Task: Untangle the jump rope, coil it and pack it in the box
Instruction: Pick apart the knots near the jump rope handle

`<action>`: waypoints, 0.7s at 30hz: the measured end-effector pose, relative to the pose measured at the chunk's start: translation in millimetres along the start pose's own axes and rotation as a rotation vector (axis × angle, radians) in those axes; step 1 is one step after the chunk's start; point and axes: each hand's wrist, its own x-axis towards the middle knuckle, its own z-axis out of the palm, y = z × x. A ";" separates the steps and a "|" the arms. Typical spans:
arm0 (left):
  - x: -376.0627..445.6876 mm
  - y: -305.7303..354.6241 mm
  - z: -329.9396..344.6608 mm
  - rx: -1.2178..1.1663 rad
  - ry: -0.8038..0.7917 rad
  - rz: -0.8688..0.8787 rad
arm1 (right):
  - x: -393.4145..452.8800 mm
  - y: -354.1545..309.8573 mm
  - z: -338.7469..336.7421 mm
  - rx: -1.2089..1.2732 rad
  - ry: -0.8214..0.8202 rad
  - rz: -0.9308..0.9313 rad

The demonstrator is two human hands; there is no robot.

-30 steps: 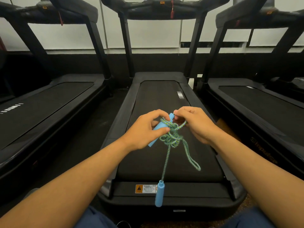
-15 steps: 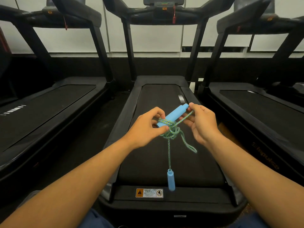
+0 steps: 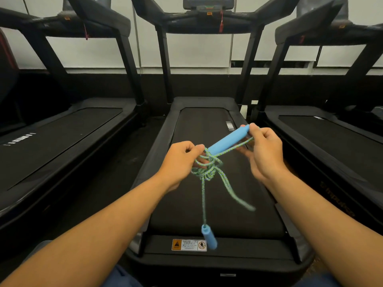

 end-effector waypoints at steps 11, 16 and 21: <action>0.8 7.4 -0.9 -0.152 0.004 -0.009 | -12.6 -4.8 8.5 -0.196 -0.132 -0.291; -1.2 9.7 0.0 -0.198 -0.015 -0.003 | -8.6 -6.8 6.4 -0.199 -0.054 -0.424; -0.8 10.9 -0.1 -0.196 0.011 0.027 | -6.9 -5.4 0.4 -0.468 -0.126 -0.443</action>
